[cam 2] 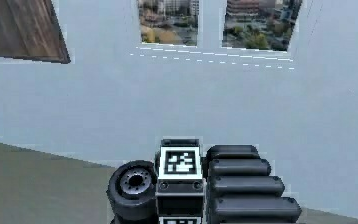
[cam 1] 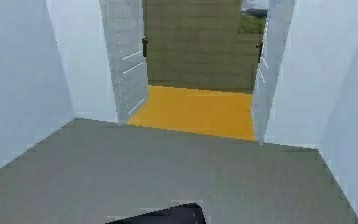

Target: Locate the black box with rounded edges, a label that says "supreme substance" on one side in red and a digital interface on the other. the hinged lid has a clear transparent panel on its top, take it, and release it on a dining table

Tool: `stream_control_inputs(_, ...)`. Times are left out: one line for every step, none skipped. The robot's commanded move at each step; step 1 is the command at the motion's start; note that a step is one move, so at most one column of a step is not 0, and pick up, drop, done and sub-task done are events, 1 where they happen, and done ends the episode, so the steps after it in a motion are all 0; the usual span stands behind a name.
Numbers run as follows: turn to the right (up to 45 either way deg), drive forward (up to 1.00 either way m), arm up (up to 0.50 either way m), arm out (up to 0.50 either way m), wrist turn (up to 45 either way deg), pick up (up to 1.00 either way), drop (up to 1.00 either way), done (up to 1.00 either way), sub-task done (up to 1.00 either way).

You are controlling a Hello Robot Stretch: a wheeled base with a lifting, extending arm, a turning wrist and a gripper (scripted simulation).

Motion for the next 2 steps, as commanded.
stream_control_inputs(0.0,1.0,0.0,0.0,0.0,0.0,0.0,0.0,0.0)
stream_control_inputs(0.0,1.0,0.0,0.0,0.0,0.0,0.0,0.0,0.0)
